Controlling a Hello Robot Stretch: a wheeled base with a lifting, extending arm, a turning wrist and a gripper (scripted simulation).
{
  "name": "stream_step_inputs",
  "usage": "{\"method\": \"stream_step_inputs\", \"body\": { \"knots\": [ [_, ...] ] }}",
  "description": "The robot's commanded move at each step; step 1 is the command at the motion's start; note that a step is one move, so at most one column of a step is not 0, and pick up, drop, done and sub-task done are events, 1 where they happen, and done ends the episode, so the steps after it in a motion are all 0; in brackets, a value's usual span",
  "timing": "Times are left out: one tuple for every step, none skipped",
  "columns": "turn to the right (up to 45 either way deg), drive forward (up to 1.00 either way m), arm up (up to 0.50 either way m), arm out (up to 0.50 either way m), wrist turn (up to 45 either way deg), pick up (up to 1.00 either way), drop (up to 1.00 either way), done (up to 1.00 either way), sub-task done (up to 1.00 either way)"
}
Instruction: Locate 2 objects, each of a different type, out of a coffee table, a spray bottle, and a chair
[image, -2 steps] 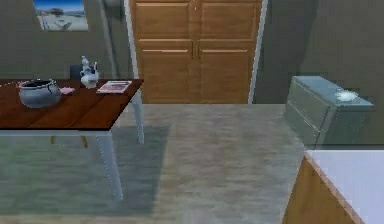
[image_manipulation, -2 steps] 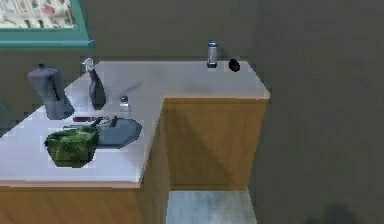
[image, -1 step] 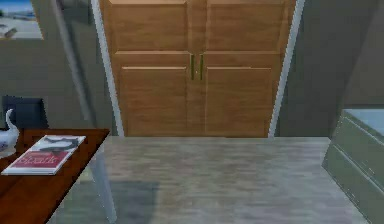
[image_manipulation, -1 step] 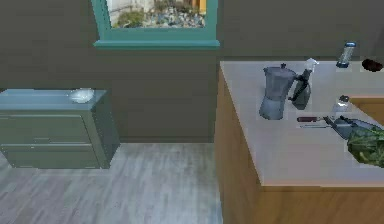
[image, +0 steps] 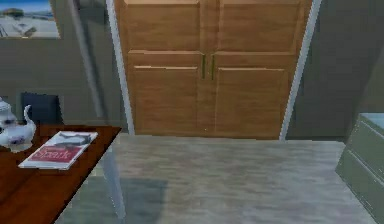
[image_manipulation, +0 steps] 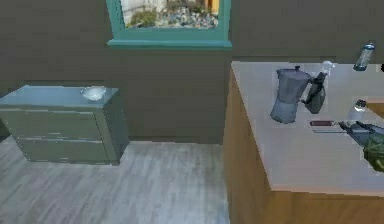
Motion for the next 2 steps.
{"method": "stream_step_inputs", "body": {
  "knots": [
    [0.0,1.00,0.00,0.00,0.0,0.00,0.00,0.00,0.00],
    [-3.0,0.00,0.00,0.00,0.0,0.00,0.00,0.00,0.00]
  ]
}}
